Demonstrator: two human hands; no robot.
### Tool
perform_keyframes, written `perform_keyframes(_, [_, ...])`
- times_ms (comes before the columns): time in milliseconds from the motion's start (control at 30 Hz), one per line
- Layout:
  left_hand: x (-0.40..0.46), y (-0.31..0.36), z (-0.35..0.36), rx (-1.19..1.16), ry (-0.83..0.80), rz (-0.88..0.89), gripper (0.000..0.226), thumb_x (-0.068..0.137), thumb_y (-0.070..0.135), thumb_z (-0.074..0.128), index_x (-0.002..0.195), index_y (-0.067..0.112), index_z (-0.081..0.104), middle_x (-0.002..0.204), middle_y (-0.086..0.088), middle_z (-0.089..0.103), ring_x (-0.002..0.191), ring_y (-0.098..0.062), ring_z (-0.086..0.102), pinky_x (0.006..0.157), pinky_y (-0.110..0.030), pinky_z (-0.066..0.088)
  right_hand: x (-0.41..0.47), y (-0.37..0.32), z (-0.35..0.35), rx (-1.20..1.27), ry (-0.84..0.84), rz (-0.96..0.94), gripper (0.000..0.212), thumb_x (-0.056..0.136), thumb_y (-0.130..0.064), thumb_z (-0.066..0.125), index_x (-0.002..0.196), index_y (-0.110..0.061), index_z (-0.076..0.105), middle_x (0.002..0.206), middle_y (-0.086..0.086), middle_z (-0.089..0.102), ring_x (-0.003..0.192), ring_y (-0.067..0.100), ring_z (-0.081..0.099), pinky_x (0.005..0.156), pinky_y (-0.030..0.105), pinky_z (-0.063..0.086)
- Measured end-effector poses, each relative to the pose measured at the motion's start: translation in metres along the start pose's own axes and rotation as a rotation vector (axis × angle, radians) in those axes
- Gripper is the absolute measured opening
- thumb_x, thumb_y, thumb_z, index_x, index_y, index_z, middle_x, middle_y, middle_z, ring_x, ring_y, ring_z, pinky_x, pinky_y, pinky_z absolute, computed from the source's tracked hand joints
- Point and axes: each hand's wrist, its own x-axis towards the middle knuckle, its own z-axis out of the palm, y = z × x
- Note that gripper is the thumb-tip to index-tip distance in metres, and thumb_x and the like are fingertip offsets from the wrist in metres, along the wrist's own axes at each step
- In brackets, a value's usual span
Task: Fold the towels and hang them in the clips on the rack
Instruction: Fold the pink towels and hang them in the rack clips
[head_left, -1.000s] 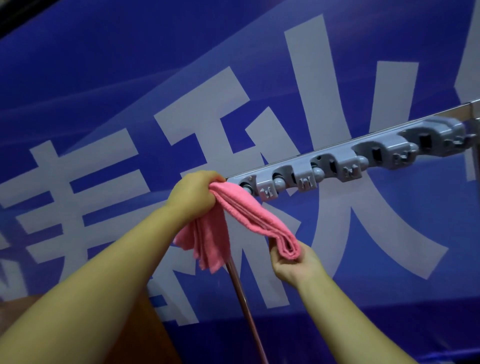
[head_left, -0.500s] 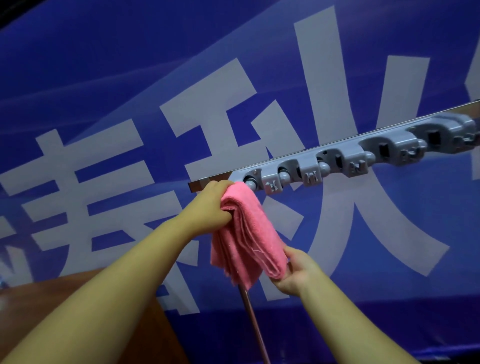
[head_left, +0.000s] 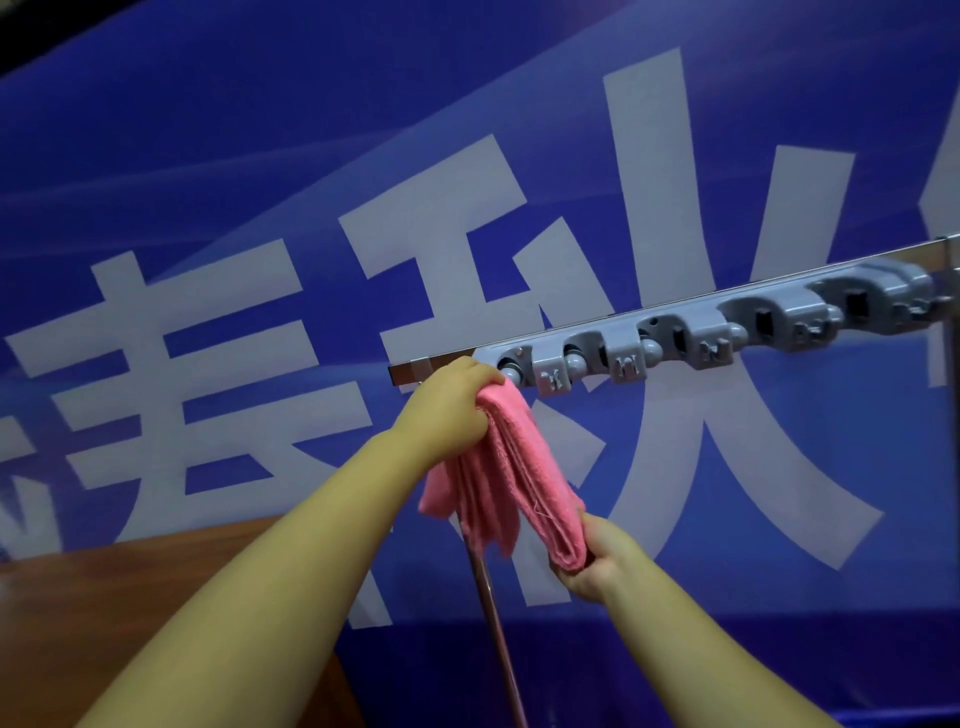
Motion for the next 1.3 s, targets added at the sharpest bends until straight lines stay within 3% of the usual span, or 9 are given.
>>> perform_keyframes(300, [-0.022,0.006,0.005,-0.162,-0.017,-0.048,0.078,0.073,0.004,0.055,0.145,0.023,0.03,0.152,-0.011,0.023,0.139,-0.03,0.026,0.112,-0.032,0.021,-0.037,0.008,-0.064,-0.575,0.084,-0.049,0.022,0.096,-0.031,0.051,0.112,-0.016,0.047,0.109,0.011,0.057,0.092,0.021,0.062,0.088,0.04,0.044])
perform_keyframes(400, [-0.064,0.031,0.012,-0.164,0.238,-0.013,0.076,0.07,0.012,0.051,0.143,0.021,0.034,0.153,-0.011,0.023,0.142,-0.032,0.019,0.116,-0.049,0.016,-0.052,0.003,-0.113,-0.732,0.158,-0.082,0.026,0.097,-0.029,0.049,0.118,-0.015,0.047,0.101,0.008,0.061,0.075,0.014,0.061,0.077,0.035,0.05])
perform_keyframes(533, [-0.156,0.076,0.081,-0.435,0.452,0.123,0.055,0.069,0.005,0.05,0.124,0.001,0.052,0.126,-0.01,0.049,0.122,-0.02,0.043,0.109,-0.028,0.029,-0.065,0.024,-0.216,-1.011,0.336,0.041,0.018,0.096,-0.03,0.05,0.108,-0.017,0.047,0.08,0.006,0.061,0.051,0.006,0.064,0.049,0.022,0.048])
perform_keyframes(633, [-0.236,0.12,0.175,-0.731,0.001,-0.044,0.048,0.073,0.003,0.051,0.122,0.004,0.054,0.115,-0.006,0.054,0.106,-0.013,0.052,0.1,-0.019,0.037,-0.079,0.058,-0.311,-1.178,0.507,0.235,0.02,0.096,-0.022,0.051,0.079,-0.012,0.054,0.069,0.005,0.055,0.034,0.004,0.054,0.035,0.014,0.039])
perform_keyframes(800, [-0.332,0.154,0.302,-0.837,-0.774,-0.293,0.043,0.081,0.005,0.055,0.123,0.006,0.055,0.123,-0.011,0.057,0.099,-0.027,0.062,0.091,-0.025,0.043,-0.086,0.128,-0.431,-1.388,0.586,0.601,0.027,0.096,-0.017,0.048,0.07,-0.012,0.049,0.071,0.003,0.049,0.046,0.006,0.052,0.059,0.025,0.041])
perform_keyframes(933, [-0.342,0.146,0.35,-0.817,-0.867,-0.422,0.039,0.085,0.002,0.057,0.124,0.007,0.056,0.125,-0.011,0.058,0.095,-0.018,0.059,0.088,-0.017,0.041,-0.065,0.173,-0.457,-1.775,0.413,0.703,0.029,0.094,-0.021,0.049,0.118,-0.008,0.06,0.114,0.012,0.06,0.105,0.027,0.057,0.086,0.033,0.044])
perform_keyframes(1033, [-0.332,0.138,0.367,-0.784,-0.917,-0.418,0.035,0.084,0.017,0.058,0.119,0.012,0.06,0.11,-0.002,0.062,0.107,-0.022,0.06,0.108,-0.039,0.035,-0.035,0.213,-0.479,-1.887,0.358,0.724,0.042,0.091,-0.029,0.05,0.13,-0.014,0.053,0.144,0.013,0.041,0.133,0.034,0.036,0.106,0.041,0.033])
perform_keyframes(1167, [-0.322,0.131,0.379,-0.839,-0.938,-0.499,0.026,0.08,0.031,0.057,0.105,0.025,0.061,0.089,0.011,0.059,0.096,-0.021,0.065,0.111,-0.051,0.029,0.011,0.252,-0.504,-1.871,0.375,0.657,0.05,0.092,-0.037,0.046,0.141,-0.032,0.038,0.159,0.005,-0.007,0.144,0.032,0.008,0.116,0.042,0.019])
perform_keyframes(1300, [-0.322,0.127,0.386,-0.816,-0.909,-0.517,0.024,0.088,0.019,0.056,0.112,0.02,0.061,0.096,0.005,0.062,0.103,-0.018,0.062,0.113,-0.046,0.027,0.045,0.256,-0.528,-1.651,0.535,0.612,0.062,0.088,-0.025,0.057,0.144,-0.014,0.035,0.157,0.011,0.012,0.143,0.029,0.013,0.115,0.036,0.015])
